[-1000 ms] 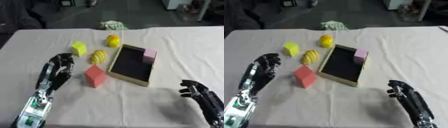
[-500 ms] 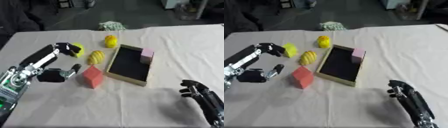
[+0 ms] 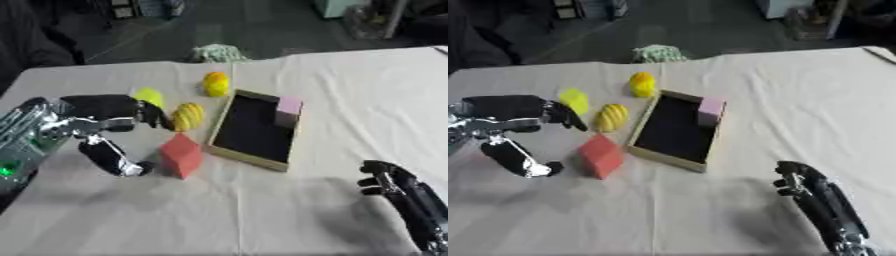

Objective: Pick up objects on the table and place them in the box.

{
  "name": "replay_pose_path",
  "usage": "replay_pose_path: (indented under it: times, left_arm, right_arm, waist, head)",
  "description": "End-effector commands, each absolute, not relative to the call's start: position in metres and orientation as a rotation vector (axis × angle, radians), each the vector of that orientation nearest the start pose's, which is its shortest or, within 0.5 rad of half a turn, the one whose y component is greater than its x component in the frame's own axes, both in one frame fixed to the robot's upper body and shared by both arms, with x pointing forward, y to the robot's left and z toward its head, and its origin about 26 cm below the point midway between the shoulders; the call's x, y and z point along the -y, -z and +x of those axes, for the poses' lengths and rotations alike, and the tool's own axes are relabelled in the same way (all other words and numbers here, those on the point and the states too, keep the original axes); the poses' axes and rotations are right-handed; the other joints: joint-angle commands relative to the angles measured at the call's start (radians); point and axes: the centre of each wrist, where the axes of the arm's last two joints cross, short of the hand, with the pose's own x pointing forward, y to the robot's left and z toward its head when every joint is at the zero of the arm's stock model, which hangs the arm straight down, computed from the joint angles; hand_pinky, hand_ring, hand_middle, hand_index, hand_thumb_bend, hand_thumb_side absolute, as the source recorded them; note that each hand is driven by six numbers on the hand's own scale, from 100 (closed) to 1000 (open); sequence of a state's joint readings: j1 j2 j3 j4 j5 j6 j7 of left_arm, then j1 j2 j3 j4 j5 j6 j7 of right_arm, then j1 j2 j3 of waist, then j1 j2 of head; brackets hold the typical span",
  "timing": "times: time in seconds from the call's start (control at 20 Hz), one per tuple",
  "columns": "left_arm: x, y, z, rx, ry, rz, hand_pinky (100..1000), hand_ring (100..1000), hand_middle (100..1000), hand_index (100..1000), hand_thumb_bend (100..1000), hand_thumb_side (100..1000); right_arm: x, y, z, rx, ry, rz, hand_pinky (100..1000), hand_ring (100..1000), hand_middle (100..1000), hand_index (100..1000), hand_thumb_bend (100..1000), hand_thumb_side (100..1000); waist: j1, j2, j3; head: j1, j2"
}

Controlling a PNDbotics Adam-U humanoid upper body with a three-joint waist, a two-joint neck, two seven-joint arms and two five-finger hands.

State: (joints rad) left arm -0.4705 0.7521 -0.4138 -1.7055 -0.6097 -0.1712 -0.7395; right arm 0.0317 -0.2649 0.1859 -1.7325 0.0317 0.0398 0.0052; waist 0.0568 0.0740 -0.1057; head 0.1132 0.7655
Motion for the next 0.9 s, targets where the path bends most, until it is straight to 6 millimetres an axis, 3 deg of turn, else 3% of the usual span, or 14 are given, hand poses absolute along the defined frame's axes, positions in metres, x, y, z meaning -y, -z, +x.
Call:
replay_pose_path:
  times: [0.05,0.25,0.4,0.45,0.5,0.7,0.9]
  left_arm:
    - [-0.266,-0.163,0.356,1.156,2.116,0.509,844,827,819,909,326,237]
    - [-0.261,-0.150,0.368,1.143,2.163,0.512,849,833,823,910,320,222]
    - [-0.258,-0.144,0.372,1.152,2.181,0.517,851,837,825,910,306,204]
    - [-0.258,-0.143,0.373,1.152,2.187,0.516,851,837,825,910,306,204]
    - [-0.257,-0.141,0.374,1.153,2.191,0.515,851,837,825,910,300,199]
    - [-0.256,-0.136,0.375,1.158,2.203,0.522,849,837,827,910,299,192]
    - [-0.255,-0.135,0.375,1.185,2.211,0.557,860,849,842,919,333,212]
  right_arm:
    - [0.254,-0.033,0.264,1.645,-0.401,-0.076,657,671,709,779,100,728]
    - [0.254,-0.033,0.264,1.646,-0.397,-0.075,657,671,709,779,100,730]
    - [0.254,-0.036,0.265,1.663,-0.394,-0.076,657,671,709,779,100,673]
    - [0.253,-0.038,0.266,1.673,-0.391,-0.076,657,670,710,778,100,729]
    - [0.253,-0.041,0.267,1.688,-0.388,-0.078,657,671,709,779,100,618]
    - [0.250,-0.057,0.269,1.773,-0.373,-0.082,659,671,710,779,100,467]
    - [0.248,-0.072,0.271,1.843,-0.367,-0.088,659,671,710,779,100,421]
  waist:
    - [-0.004,-0.008,-0.003]
    - [-0.005,-0.008,-0.006]
    - [-0.006,-0.008,-0.009]
    - [-0.006,-0.008,-0.009]
    - [-0.006,-0.009,-0.010]
    - [-0.006,-0.010,-0.013]
    - [-0.008,-0.011,-0.015]
  head:
    - [0.000,0.004]
    - [-0.001,0.004]
    - [0.000,0.004]
    - [0.000,0.004]
    - [0.000,0.004]
    - [0.001,0.004]
    - [0.000,0.004]
